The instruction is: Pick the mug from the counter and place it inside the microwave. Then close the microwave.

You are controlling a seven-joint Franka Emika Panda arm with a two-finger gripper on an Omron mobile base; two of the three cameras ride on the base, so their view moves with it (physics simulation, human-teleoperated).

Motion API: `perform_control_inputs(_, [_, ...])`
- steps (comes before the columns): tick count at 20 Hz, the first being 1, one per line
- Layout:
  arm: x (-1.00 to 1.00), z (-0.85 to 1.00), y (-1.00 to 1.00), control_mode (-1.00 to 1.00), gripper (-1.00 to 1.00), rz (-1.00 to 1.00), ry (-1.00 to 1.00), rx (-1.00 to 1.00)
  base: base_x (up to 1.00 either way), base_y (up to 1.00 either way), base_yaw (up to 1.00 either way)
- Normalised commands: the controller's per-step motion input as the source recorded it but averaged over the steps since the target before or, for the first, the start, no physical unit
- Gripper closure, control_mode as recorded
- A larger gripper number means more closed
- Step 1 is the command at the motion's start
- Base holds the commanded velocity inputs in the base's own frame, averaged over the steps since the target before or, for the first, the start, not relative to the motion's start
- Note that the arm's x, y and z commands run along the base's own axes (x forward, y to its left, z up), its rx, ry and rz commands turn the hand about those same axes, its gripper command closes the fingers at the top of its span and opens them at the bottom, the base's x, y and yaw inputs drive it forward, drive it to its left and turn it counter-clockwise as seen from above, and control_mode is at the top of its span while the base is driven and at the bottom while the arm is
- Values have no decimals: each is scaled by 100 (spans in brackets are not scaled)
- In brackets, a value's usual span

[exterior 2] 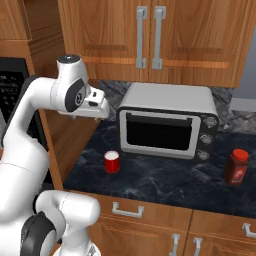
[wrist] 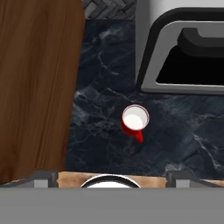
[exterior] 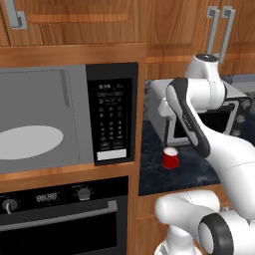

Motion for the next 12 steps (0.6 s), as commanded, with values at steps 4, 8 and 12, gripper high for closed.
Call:
perform_control_inputs(4, [-14,-11,-6,-100,-100,0,0,0,0,0,0])
perform_control_inputs(8, [-10,-9,-4,-100,-100,-1,0,-2,0,0,0])
perform_control_inputs(12, [0,-42,-18,-100,-100,0,0,-1,0,0,0])
